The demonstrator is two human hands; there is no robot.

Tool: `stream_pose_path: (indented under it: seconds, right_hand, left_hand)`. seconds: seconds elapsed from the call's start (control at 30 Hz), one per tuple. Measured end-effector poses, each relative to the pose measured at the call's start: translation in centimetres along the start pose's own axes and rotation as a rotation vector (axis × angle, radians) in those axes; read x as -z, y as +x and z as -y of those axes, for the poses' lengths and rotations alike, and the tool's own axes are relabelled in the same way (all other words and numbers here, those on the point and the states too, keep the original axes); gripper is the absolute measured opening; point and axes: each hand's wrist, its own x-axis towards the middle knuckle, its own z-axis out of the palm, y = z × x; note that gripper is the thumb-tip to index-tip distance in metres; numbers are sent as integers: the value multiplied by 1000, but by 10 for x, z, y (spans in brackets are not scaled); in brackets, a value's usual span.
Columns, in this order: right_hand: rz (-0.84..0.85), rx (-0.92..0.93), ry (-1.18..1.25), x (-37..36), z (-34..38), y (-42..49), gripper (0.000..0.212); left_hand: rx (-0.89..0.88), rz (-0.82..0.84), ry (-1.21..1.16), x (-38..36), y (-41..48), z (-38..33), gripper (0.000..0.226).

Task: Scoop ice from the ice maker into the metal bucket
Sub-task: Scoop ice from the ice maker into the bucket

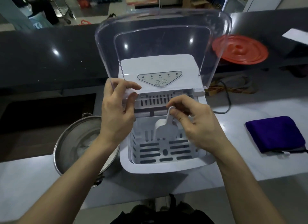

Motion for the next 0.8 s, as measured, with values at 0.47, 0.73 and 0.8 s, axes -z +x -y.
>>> stream_pose_path:
  seconds: [0.47, 0.73, 0.8]
  right_hand:
    - [-229, 37, 117, -1, -10, 7, 3]
    - [-437, -12, 276, 4, -11, 8, 14]
    - [-448, -27, 266, 4, -10, 8, 13]
  left_hand:
    - [16, -15, -76, -4, 0, 2, 16]
    - [11, -34, -48, -3, 2, 4, 15]
    - [11, -33, -44, -3, 2, 5, 14]
